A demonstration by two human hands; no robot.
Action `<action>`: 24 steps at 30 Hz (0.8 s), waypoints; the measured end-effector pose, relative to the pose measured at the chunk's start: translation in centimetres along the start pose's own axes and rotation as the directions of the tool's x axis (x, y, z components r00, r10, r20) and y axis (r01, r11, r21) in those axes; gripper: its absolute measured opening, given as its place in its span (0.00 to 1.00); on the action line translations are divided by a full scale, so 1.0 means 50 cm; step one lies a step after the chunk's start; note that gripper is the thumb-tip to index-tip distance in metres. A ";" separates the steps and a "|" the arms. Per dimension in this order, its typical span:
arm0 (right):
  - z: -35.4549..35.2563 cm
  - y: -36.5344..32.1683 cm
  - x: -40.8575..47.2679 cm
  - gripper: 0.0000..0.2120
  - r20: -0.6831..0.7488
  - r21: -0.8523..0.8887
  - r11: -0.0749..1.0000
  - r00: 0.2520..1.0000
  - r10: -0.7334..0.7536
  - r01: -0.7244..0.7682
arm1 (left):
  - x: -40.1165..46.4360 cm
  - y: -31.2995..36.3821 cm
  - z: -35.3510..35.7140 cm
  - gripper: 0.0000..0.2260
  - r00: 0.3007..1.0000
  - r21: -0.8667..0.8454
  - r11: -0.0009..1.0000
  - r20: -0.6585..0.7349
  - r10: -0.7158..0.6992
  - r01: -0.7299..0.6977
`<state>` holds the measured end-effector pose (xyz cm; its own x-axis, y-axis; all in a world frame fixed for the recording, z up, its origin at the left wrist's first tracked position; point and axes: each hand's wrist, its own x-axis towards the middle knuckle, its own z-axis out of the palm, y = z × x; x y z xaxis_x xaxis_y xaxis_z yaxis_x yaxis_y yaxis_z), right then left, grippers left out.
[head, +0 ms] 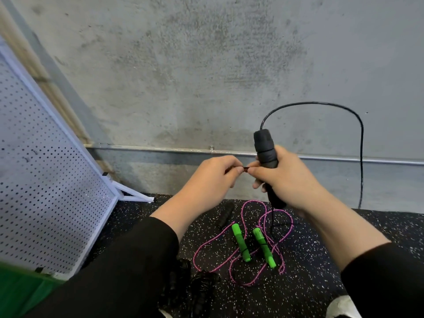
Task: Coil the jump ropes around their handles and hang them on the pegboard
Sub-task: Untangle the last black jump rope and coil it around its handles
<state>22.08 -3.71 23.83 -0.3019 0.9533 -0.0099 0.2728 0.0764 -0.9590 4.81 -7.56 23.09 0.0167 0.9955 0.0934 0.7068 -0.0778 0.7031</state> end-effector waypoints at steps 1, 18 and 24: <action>0.002 -0.002 -0.001 0.11 -0.016 -0.016 1.000 1.000 -0.011 0.011 | 0.002 0.003 0.003 0.04 1.000 -0.023 1.000 -0.008 0.000 -0.001; -0.042 0.007 0.020 0.11 -0.189 0.101 0.995 0.981 0.043 -0.025 | 0.016 -0.036 -0.011 0.06 0.990 0.075 0.997 -0.142 -0.020 0.031; -0.001 -0.003 0.005 0.12 -0.073 -0.059 0.996 0.995 -0.071 0.066 | 0.016 -0.006 0.003 0.08 0.985 0.130 0.988 -0.142 0.099 -0.081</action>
<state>21.98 -3.45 23.99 -0.2529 0.9643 0.0786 0.3051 0.1566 -0.9394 4.73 -6.75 22.83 -0.0138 0.9651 0.2616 0.7894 -0.1501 0.5953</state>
